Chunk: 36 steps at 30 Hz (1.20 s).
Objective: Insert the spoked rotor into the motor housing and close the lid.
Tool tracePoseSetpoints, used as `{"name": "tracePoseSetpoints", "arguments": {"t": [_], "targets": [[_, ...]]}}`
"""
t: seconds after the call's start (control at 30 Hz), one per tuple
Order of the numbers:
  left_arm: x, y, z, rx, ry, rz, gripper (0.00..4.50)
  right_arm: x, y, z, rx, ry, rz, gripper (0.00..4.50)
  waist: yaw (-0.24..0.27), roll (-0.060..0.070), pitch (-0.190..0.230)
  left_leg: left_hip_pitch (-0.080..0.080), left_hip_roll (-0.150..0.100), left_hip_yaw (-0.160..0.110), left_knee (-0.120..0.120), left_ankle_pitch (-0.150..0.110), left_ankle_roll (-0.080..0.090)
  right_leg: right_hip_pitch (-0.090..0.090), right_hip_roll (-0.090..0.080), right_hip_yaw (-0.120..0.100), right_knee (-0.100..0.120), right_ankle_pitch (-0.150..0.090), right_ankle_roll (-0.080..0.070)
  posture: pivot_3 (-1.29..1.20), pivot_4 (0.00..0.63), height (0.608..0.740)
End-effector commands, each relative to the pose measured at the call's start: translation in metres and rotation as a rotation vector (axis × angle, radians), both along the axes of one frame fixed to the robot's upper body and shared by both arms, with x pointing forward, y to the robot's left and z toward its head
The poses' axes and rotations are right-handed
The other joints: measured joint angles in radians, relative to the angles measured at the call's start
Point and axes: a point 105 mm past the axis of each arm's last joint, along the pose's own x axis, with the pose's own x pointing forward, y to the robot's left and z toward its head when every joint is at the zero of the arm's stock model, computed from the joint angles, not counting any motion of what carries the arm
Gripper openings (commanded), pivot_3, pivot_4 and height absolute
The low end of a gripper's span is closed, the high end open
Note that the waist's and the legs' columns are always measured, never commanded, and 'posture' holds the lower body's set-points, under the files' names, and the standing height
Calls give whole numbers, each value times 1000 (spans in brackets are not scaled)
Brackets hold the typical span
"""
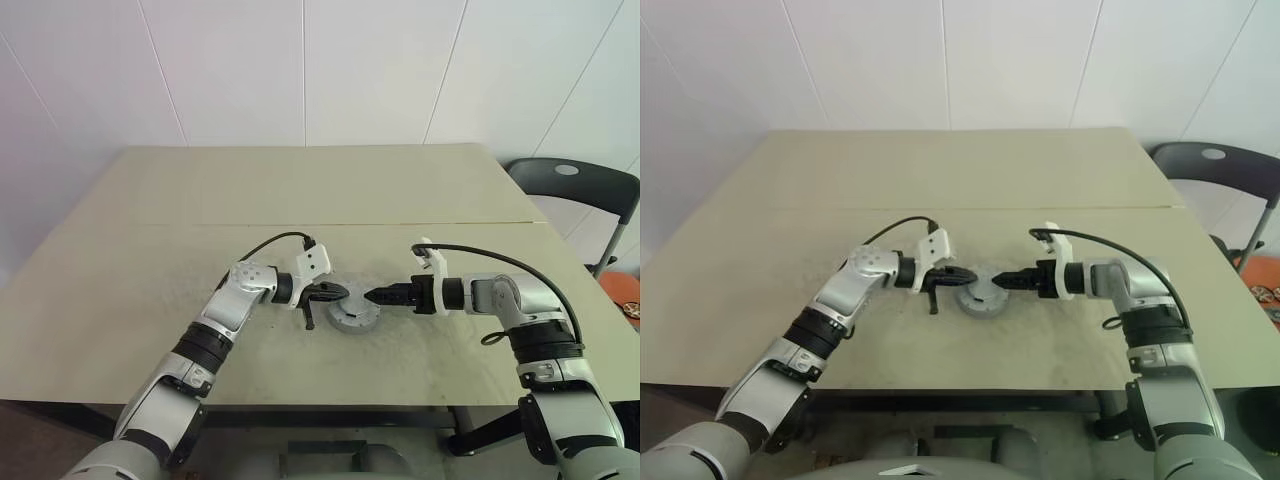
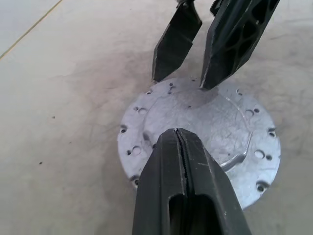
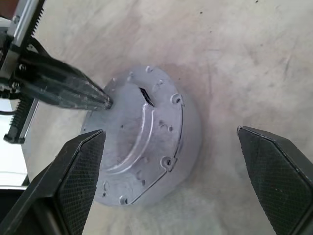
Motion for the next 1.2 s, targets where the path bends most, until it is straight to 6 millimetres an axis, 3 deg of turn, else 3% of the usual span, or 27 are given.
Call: {"name": "tracePoseSetpoints", "arguments": {"t": [0.03, 0.23, 0.5, 0.63, 0.77, 0.93, 1.2], "targets": [[2, 20, -25, 107, 57, 43, 0, 2, 8, 12, 29, -10, 19, 4492, 0, 0, 0, 0, 0, 0, 0, 0, 0, 0, 1, 0, 0, 0, 0, 0, 0, 740], [2, 20, -25, 95, 53, 47, 0, -12, 23, -3, 47, 94, 38, 4492, -1, 0, 0, 0, 2, 0, 0, 0, 0, -1, 5, 1, 0, 0, 1, 0, 0, 740], [0, 15, -21, 71, 52, 34, 0, -16, 63, -6, 215, 258, -23, 4492, -16, -2, -1, 2, 3, -2, -1, 0, 0, 0, 8, 2, 2, 1, 2, 0, 0, 740], [3, 19, -20, 79, 43, 41, 0, -14, 74, 8, 310, 260, -13, 3634, -39, -2, -1, 2, 4, -2, -1, 0, 0, -3, 11, 5, 5, 2, 3, 0, 0, 740], [3, 23, -20, 81, 42, 49, 0, -11, 72, 10, 333, 274, -40, 2407, -54, -2, -1, 1, 4, -2, -2, 0, 0, -12, 14, 10, 16, 2, 2, 0, 0, 740], [2, 27, -22, 85, 45, 55, 0, -13, 72, 11, 376, 332, -49, 1452, -55, -1, -1, 5, 4, -8, -2, 0, 1, -13, 25, 19, 19, 2, -1, 0, 0, 740], [3, 29, -19, 56, 45, 82, 0, -19, 75, 6, 369, 336, -39, 1381, -56, -1, 0, 8, 4, -6, -2, 0, 1, -14, 26, 24, 21, 3, -1, 0, 0, 740]]}}
